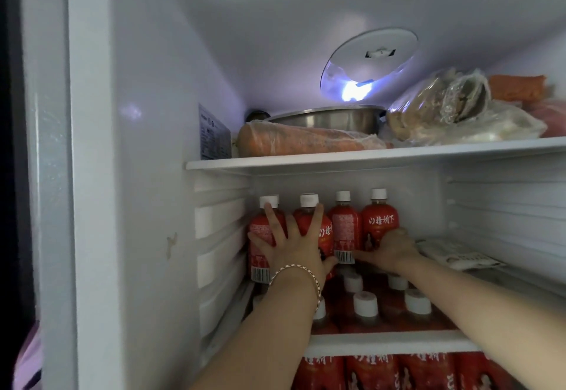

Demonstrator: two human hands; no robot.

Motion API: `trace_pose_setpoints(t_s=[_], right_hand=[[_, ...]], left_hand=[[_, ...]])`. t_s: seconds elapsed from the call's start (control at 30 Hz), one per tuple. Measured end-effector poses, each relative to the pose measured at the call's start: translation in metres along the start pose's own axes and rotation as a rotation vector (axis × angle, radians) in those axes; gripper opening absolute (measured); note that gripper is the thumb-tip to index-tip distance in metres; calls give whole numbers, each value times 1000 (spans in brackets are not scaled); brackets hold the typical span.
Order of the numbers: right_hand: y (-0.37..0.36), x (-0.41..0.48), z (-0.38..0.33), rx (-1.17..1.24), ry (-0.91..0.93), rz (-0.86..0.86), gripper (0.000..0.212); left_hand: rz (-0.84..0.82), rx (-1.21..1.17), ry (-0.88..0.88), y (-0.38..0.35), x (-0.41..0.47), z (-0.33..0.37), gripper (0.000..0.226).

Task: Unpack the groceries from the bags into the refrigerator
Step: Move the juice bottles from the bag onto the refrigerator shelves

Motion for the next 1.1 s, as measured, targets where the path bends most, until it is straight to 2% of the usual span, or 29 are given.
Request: trace_pose_setpoints(t_s=[0.1, 0.17, 0.3, 0.33, 0.43, 0.53, 0.6, 0.7, 0.87, 0.97, 1.1], right_hand=[[12, -18, 1, -6, 117, 28, 41], [19, -38, -3, -43, 200, 50, 8], [25, -84, -14, -148, 446, 5, 10], [28, -95, -16, -164, 504, 8, 14], [40, -132, -24, -179, 657, 16, 17], [46, -171, -33, -123, 811, -13, 12], [48, -201, -39, -70, 925, -30, 18], [47, -260, -50, -35, 1095, -100, 18], [29, -384, -71, -108, 1382, -171, 20], [25, -477, -73, -153, 1593, -255, 15], [35, -614, -57, -145, 1841, -330, 22]], left_hand=[[-10, 1, -6, 0, -3, -1, 87], [-17, -18, 1, 3, -9, -1, 83], [-193, -15, 127, 12, -31, 3, 91], [-217, -14, 159, 15, -37, 6, 85], [-121, -17, 203, 35, -71, 18, 35], [-49, 131, 239, 61, -121, 25, 29], [-16, 201, 290, 80, -158, 22, 29], [-56, 264, 441, 110, -225, 8, 31], [-249, 322, 779, 157, -371, -25, 31], [-210, 306, 991, 186, -478, -30, 30], [-93, 270, 1263, 219, -627, -8, 29]])
Point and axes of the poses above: each hand's wrist, its own x-axis towards the middle knuckle, its own y-axis out of the back of the hand, z = x × y, the point moved 5 cm from there along x, towards the middle knuckle, and after that the axes turned 15 degrees about -x, right-handed, at the moved point
